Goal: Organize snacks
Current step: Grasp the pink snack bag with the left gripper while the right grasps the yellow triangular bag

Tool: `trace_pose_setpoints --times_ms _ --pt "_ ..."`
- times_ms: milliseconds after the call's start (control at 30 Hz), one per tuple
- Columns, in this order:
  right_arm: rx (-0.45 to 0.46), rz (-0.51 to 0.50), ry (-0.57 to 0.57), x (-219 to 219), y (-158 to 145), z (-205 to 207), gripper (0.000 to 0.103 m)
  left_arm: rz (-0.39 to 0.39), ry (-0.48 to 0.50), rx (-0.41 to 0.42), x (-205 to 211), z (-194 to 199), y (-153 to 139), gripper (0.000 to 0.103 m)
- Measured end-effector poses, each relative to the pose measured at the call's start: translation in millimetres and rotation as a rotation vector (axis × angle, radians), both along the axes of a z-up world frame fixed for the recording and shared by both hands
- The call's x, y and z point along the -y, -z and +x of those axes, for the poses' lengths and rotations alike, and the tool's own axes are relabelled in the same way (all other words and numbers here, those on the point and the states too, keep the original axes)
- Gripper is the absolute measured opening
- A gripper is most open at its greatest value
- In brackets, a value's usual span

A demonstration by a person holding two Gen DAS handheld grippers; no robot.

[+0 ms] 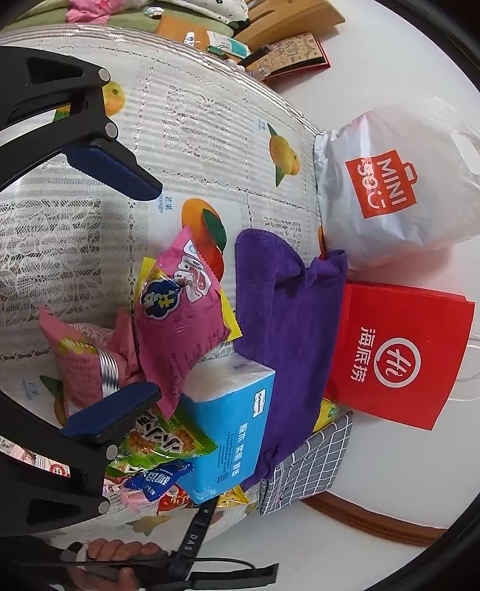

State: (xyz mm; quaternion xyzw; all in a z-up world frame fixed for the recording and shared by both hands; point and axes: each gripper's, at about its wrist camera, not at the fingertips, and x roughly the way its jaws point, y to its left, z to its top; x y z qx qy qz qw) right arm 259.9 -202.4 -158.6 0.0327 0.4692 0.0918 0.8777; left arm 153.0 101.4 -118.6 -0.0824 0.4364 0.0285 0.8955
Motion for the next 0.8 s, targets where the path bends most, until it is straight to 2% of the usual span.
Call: trace_pose_setpoints --times_ms 67,167,233,267,300,400,800 --pt "0.012 -0.012 -0.017 -5 -2 8 0.071 0.007 -0.004 0.001 -2 0 0 0.098" --pt "0.016 -0.059 -0.040 -12 1 18 0.072 0.007 -0.012 0.000 -5 0 0 0.098" --pt "0.005 -0.087 -0.054 -16 5 21 0.066 0.012 -0.016 -0.003 -7 -1 1 0.098" --pt "0.007 -0.095 -0.063 -17 6 21 0.056 0.015 -0.020 -0.005 -9 0 1 0.098" --pt "0.012 -0.088 -0.065 -16 5 19 0.051 0.016 -0.024 -0.007 -10 0 2 0.098" --pt "0.048 -0.083 -0.057 -11 -4 6 0.043 0.000 -0.035 -0.003 -14 0 2 0.098" --pt "0.119 -0.075 -0.033 11 -29 -42 0.039 -0.051 -0.027 -0.027 -8 31 -2 0.099"
